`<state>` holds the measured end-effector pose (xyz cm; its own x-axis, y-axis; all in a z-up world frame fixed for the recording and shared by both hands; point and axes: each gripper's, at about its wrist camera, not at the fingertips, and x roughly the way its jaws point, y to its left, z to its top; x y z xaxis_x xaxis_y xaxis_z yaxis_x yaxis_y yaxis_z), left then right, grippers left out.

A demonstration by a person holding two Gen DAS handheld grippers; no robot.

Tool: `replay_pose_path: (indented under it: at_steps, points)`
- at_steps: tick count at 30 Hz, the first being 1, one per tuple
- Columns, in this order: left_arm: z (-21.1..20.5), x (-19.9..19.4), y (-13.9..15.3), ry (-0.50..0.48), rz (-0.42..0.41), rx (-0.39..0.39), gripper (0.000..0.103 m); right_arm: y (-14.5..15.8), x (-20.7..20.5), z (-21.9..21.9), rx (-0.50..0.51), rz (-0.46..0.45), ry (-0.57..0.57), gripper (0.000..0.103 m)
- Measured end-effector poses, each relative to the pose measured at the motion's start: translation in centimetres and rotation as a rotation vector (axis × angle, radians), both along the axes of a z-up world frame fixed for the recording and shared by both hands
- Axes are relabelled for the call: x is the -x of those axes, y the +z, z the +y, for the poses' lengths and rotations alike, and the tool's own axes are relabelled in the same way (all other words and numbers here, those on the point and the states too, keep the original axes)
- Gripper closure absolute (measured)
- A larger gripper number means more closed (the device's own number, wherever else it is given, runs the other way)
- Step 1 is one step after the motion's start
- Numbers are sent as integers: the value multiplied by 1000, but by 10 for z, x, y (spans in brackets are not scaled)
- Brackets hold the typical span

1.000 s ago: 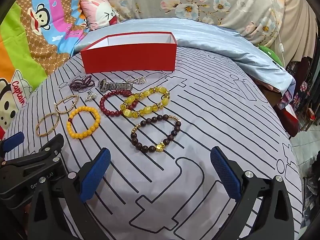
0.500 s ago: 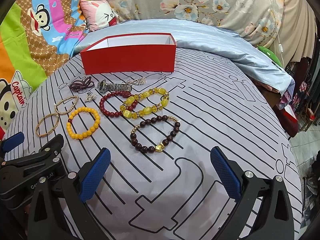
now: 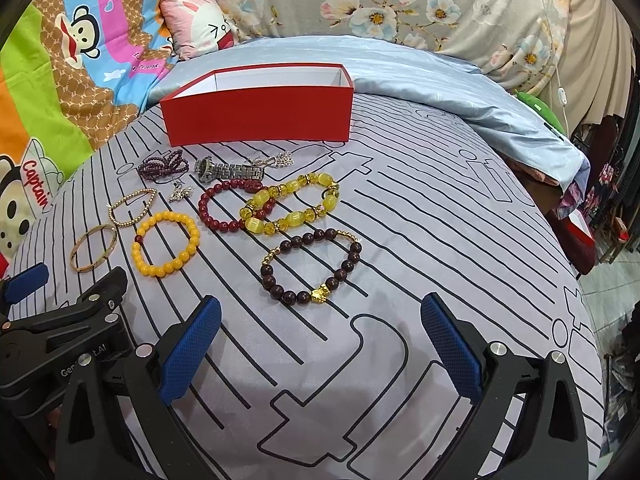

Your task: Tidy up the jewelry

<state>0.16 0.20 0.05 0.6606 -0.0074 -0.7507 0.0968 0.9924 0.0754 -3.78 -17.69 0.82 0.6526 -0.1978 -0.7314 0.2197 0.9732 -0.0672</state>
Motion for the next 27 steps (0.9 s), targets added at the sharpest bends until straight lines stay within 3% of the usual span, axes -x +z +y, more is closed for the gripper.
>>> replay_pose_path:
  at_steps: [27]
  points:
    - [0, -1, 0, 0, 0, -2, 10, 0, 0, 0, 0, 1, 0, 7]
